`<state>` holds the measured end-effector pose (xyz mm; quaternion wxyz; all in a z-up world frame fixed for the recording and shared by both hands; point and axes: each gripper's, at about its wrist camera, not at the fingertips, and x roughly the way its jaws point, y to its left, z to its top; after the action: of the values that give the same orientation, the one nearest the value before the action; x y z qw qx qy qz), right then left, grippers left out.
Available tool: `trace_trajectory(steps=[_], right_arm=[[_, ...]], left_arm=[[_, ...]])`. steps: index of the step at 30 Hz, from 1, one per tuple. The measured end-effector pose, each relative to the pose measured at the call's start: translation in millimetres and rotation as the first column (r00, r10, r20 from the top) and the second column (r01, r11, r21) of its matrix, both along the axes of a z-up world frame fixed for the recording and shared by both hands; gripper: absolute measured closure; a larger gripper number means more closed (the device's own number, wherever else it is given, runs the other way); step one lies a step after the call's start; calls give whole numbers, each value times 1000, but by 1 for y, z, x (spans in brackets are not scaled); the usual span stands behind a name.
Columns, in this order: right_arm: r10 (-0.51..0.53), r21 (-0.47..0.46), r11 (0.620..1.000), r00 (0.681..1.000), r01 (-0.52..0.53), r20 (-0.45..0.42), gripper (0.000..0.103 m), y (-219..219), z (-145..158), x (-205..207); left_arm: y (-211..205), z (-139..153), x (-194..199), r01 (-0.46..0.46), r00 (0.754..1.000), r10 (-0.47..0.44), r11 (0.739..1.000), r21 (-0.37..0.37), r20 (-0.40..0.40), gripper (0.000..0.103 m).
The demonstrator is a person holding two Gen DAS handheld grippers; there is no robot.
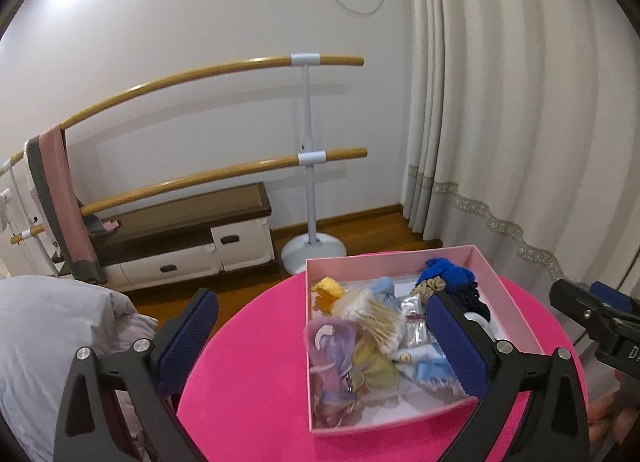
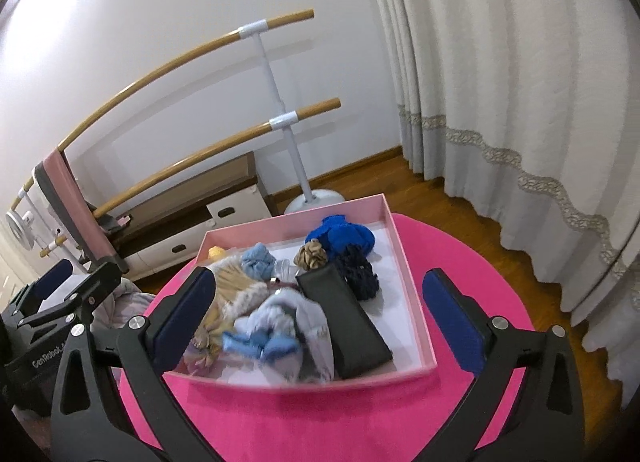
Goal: Organize soft objects
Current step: 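Withdraw both tools from the pink box back over the table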
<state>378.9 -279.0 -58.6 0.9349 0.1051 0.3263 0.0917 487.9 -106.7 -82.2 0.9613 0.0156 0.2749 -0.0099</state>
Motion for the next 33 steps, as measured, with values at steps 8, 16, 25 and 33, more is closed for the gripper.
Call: trace_trajectory(steps=[8, 16, 25, 33], right_arm=[[-16, -39, 999, 998, 19, 63, 0, 3, 14, -64], [-36, -47, 998, 994, 41, 99, 0, 5, 17, -122], [-65, -53, 996, 991, 71, 115, 0, 12, 15, -184], [-36, -66, 997, 992, 44, 120, 0, 31, 12, -222]], left_arm=[[3, -6, -78, 3, 999, -4, 1000, 10, 40, 0], [12, 3, -153, 17, 995, -17, 1000, -1, 94, 0], [32, -5, -242, 32, 996, -31, 999, -21, 79, 0], [53, 5, -304, 53, 997, -49, 997, -63, 68, 0]])
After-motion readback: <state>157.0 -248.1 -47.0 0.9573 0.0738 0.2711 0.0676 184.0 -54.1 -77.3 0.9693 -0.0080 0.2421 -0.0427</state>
